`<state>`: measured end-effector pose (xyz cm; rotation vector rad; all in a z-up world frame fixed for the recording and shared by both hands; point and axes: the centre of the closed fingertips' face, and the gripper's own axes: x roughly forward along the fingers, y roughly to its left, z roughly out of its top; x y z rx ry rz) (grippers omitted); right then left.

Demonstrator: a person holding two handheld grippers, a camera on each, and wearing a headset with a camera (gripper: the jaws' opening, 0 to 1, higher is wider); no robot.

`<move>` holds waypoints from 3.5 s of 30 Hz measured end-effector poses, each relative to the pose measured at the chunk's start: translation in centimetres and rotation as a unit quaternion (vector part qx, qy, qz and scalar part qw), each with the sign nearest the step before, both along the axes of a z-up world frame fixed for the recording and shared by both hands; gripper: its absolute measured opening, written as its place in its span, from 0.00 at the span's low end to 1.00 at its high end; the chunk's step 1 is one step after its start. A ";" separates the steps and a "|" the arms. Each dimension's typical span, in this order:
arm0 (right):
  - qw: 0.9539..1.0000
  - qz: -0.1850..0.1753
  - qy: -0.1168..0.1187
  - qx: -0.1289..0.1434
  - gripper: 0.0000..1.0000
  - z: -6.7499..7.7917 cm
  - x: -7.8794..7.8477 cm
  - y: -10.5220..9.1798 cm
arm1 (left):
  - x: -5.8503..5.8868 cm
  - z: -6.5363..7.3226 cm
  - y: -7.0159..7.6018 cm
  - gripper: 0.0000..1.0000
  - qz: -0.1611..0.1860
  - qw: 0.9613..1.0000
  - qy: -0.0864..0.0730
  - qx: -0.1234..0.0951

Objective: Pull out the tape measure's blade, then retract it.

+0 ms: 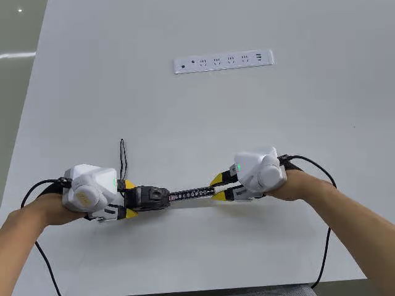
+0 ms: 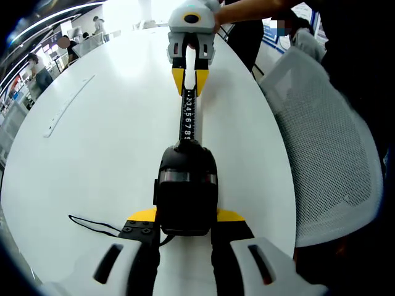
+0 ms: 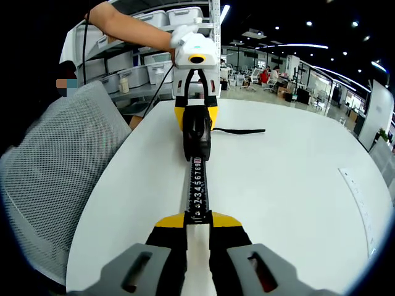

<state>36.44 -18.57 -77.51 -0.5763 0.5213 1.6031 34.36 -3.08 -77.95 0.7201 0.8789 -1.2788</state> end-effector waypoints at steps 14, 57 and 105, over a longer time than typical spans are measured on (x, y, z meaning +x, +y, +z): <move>1.000 -0.002 0.005 -0.002 0.10 -0.1 -0.1 -0.7 | -0.1 -0.1 0.0 0.28 0.000 1.000 0.000 0.000; 1.000 -0.013 0.027 0.003 0.10 -0.1 0.0 -2.6 | -0.1 0.2 -0.3 0.28 0.000 1.000 -0.001 -0.001; 0.999 -0.025 0.032 -0.004 0.10 -0.2 0.2 -5.7 | -0.1 0.0 -0.3 0.28 -0.002 1.000 -0.001 0.002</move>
